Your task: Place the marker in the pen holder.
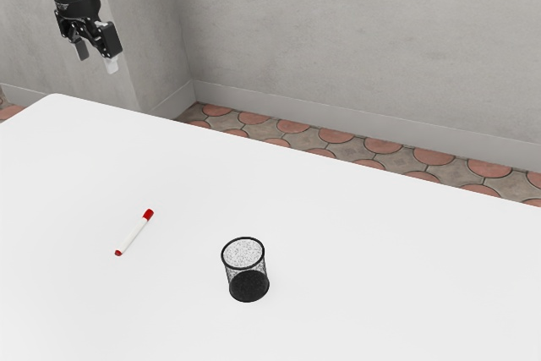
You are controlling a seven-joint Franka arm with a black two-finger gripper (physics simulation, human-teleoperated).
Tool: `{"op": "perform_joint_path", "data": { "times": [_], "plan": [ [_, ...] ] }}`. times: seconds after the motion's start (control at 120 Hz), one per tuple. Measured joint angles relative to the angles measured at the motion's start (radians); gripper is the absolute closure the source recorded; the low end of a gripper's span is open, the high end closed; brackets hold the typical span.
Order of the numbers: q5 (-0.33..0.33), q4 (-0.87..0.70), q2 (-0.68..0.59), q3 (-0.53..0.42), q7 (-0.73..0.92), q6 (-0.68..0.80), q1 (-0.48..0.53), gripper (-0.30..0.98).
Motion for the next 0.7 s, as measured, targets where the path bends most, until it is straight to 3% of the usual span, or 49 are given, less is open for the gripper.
{"op": "perform_joint_path", "data": {
  "times": [0.383,0.7],
  "plan": [
    [-0.038,0.011,0.028,-0.004,-0.002,-0.015,0.033,0.02],
    [-0.106,-0.035,0.296,-0.011,-0.003,0.116,0.025,0.02]
  ]
}}
